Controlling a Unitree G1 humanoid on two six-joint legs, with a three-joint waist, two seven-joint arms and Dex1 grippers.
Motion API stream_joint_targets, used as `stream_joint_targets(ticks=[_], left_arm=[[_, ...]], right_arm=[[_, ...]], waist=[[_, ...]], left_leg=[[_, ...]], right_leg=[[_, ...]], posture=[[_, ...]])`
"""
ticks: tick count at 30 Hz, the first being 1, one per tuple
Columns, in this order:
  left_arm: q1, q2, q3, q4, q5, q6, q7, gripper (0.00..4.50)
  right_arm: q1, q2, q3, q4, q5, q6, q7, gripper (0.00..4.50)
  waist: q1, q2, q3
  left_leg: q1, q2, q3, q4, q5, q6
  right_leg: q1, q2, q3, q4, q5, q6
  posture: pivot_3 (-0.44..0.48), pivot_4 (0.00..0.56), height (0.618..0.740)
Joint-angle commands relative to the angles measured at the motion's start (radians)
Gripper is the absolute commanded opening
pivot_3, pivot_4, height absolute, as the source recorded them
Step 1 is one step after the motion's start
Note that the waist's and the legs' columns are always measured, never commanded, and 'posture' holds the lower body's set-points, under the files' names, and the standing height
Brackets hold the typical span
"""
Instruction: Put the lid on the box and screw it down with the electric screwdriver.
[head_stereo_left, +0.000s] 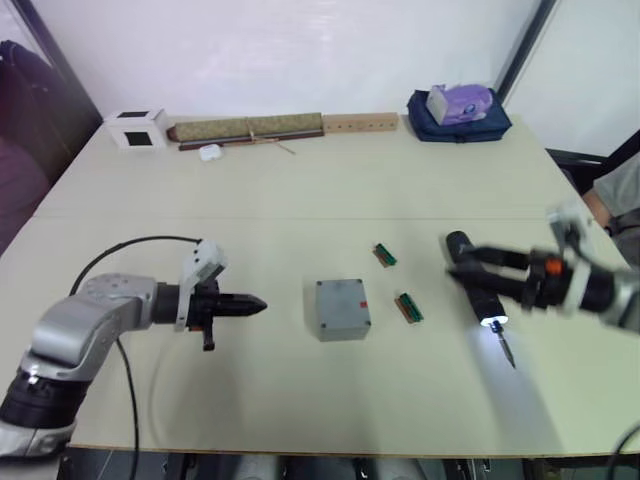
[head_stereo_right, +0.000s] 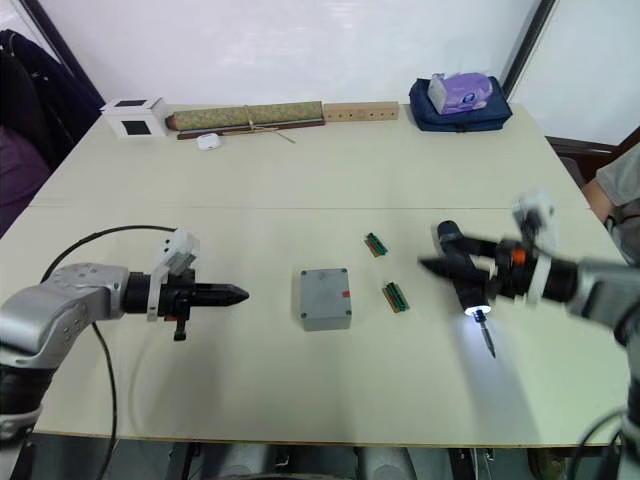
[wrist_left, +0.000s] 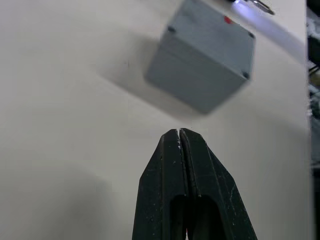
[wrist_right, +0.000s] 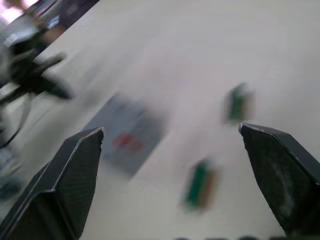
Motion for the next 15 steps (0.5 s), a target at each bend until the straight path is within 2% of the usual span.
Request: stream_joint_targets(ticks=[1, 4, 6, 10, 15], left_arm=[[0.104, 0.011, 0.032, -0.166, -0.106, 0.069, 0.019, 0.00], [0.189, 0.024, -0.008, -0.233, -0.082, 0.044, 0.036, 0.00], [0.225, 0.031, -0.007, -0.253, -0.095, 0.053, 0.043, 0.00], [0.287, 0.051, -0.011, -0.269, -0.091, 0.039, 0.044, 0.00], [0.301, 0.053, -0.036, -0.250, -0.060, -0.008, 0.051, 0.00]], right_arm=[[0.231, -0.019, 0.015, -0.166, -0.018, -0.075, 0.080, 4.46], [0.400, -0.054, 0.093, -0.207, -0.129, -0.188, 0.133, 4.46], [0.461, -0.070, 0.116, -0.208, -0.175, -0.247, 0.151, 4.46], [0.480, -0.060, 0.114, -0.177, -0.178, -0.292, 0.154, 4.46], [0.474, -0.065, 0.125, -0.161, -0.178, -0.315, 0.149, 4.46]], waist=[[-0.003, -0.003, -0.002], [-0.011, -0.003, -0.002], [-0.014, -0.003, -0.002], [-0.015, -0.004, -0.003], [-0.009, -0.005, -0.003]], left_leg=[[0.002, 0.000, 0.000, 0.000, 0.000, 0.000], [0.002, 0.000, 0.000, 0.000, 0.000, 0.000], [0.004, 0.001, 0.000, 0.000, 0.000, 0.000], [0.005, 0.001, 0.001, 0.000, 0.000, -0.001], [0.005, 0.001, 0.001, 0.000, 0.000, -0.001]], right_leg=[[0.002, 0.000, 0.000, -0.001, 0.000, 0.000], [0.003, 0.000, 0.000, -0.001, 0.000, 0.000], [0.003, 0.001, 0.001, 0.000, 0.000, 0.000], [0.003, 0.004, 0.001, 0.000, -0.002, -0.003], [0.004, 0.004, 0.001, 0.000, -0.002, -0.004]], posture=[[0.000, 0.150, 0.740], [0.000, 0.150, 0.740], [0.000, 0.150, 0.740], [0.000, 0.150, 0.740], [0.000, 0.150, 0.740]])
